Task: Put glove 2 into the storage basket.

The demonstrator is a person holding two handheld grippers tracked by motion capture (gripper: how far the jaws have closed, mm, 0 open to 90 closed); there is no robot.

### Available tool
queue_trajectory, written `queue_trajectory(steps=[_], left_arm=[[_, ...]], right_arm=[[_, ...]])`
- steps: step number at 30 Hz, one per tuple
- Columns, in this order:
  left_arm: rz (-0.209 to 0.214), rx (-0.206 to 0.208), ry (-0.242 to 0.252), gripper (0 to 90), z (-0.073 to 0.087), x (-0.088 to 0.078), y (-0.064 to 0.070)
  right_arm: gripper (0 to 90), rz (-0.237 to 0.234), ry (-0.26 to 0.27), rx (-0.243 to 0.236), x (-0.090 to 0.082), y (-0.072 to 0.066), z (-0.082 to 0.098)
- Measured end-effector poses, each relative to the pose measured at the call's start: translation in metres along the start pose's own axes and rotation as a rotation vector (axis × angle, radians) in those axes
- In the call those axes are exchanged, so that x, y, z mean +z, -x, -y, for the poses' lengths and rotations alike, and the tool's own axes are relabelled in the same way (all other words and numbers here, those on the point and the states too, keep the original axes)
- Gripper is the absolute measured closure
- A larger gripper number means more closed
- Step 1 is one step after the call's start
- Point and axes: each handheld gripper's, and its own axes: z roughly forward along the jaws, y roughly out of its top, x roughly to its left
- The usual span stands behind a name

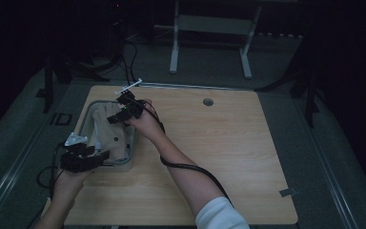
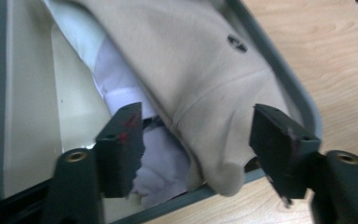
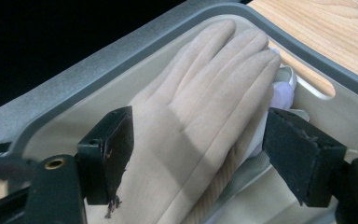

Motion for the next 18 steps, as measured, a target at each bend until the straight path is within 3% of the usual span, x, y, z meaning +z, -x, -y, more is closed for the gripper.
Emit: queue_trajectory(steps=[4,5,6,8,13,18], left_arm=[[0.023,0.007,0.056,26.6,-0.002,-0.004,0.007],[0.039,0.012,0.080,18.7,-0.004,-0.004,0.011],[0.039,0.012,0.080,16.3,-0.004,-0.004,0.011],[0.041,0.045,0.105,15.6,-0.005,-0.003,0.022],[0.085,0.069,0.119,14.5,-0.005,0.002,0.038],[0.120,0.087,0.130,14.5,-0.005,0.005,0.050]], right_arm=[[20.2,-0.016,0.014,-0.024,-0.010,-0.002,0.004],[20.1,-0.037,0.027,-0.018,-0.016,-0.003,0.008],[20.1,-0.037,0.027,-0.018,-0.016,-0.003,0.008],[19.3,-0.043,0.030,-0.042,-0.023,-0.005,0.016],[17.9,-0.044,0.004,-0.079,-0.030,-0.009,0.029],[17.8,-0.025,0.020,-0.092,-0.046,-0.004,0.042]])
